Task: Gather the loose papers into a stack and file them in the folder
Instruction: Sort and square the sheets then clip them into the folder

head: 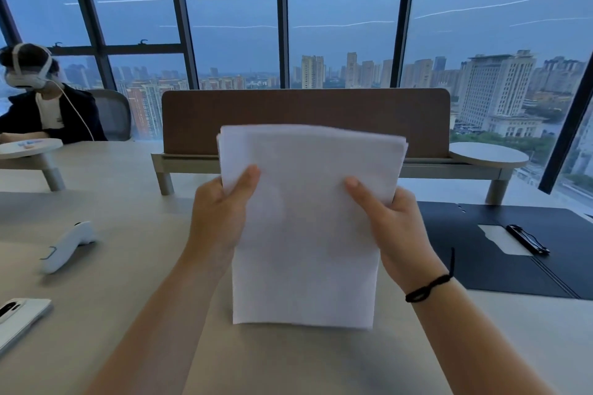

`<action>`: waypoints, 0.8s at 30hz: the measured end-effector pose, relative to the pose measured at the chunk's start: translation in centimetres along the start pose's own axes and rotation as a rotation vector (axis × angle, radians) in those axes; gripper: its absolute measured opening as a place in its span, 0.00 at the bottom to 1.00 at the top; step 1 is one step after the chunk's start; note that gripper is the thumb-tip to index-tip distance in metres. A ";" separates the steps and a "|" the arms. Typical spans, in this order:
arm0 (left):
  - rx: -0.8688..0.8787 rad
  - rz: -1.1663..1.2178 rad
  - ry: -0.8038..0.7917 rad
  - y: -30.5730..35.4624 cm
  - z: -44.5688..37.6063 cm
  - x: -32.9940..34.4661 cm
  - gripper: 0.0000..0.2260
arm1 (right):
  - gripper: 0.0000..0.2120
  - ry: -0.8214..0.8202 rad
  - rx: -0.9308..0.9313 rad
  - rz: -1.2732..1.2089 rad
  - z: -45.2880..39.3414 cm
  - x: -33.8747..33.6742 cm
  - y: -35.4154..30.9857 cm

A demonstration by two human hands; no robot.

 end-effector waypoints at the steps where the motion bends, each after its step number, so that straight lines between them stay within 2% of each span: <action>1: 0.036 0.008 0.023 0.8 -0.1 0.0 0.11 | 0.07 0.006 -0.038 0.004 -0.4 0.1 -0.9; 4: 0.119 0.042 0.004 2.4 -0.3 0.0 0.10 | 0.09 0.008 -0.132 -0.030 -1.3 -0.1 -2.7; 6: 0.107 0.011 -0.036 1.6 -0.3 -0.1 0.07 | 0.11 -0.024 -0.109 -0.044 -0.9 -0.5 -1.8; 8: 0.031 -0.057 -0.088 -1.0 -0.2 -0.5 0.05 | 0.15 -0.061 0.005 -0.016 0.5 -1.2 1.1; 10: -0.086 -0.078 -0.126 -4.8 -0.2 -1.3 0.13 | 0.23 -0.088 0.169 0.000 2.9 -1.6 5.0; 11: -0.136 -0.066 -0.157 -6.7 -0.1 -1.6 0.15 | 0.26 -0.092 0.238 0.004 4.1 -1.6 6.7; 12: -0.191 -0.067 -0.187 -8.4 0.2 -1.6 0.13 | 0.25 -0.097 0.279 0.010 4.9 -1.5 7.9; 14: -0.290 -0.033 -0.269 -10.6 0.6 -1.1 0.09 | 0.14 -0.085 0.306 0.053 5.4 -1.4 9.1; 17: -0.364 -0.016 -0.296 -12.0 -0.7 -1.7 0.06 | 0.09 -0.087 0.333 0.127 4.4 -1.3 9.4; 19: -0.328 -0.096 -0.210 -12.3 -2.3 -3.1 0.05 | 0.10 -0.126 0.350 0.166 3.4 -0.8 9.6; 20: -0.325 -0.115 -0.118 -12.7 -3.2 -4.2 0.05 | 0.13 -0.130 0.360 0.193 2.8 -0.7 9.9; 22: -0.352 0.031 0.035 -14.2 -4.9 -6.6 0.04 | 0.18 -0.138 0.359 0.273 1.1 -0.6 11.2; 24: -0.443 0.234 0.096 -16.6 -5.9 -8.6 0.08 | 0.18 -0.195 0.297 0.539 -1.4 -0.9 13.3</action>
Point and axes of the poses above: each hand's wrist, its own z-axis away from the middle knuckle, its own x-axis out of the palm, y = z × x, the point moved 7 cm from there along -z, towards the middle knuckle, and after that the axes turned 9 degrees about -x, right-handed, at the moved point
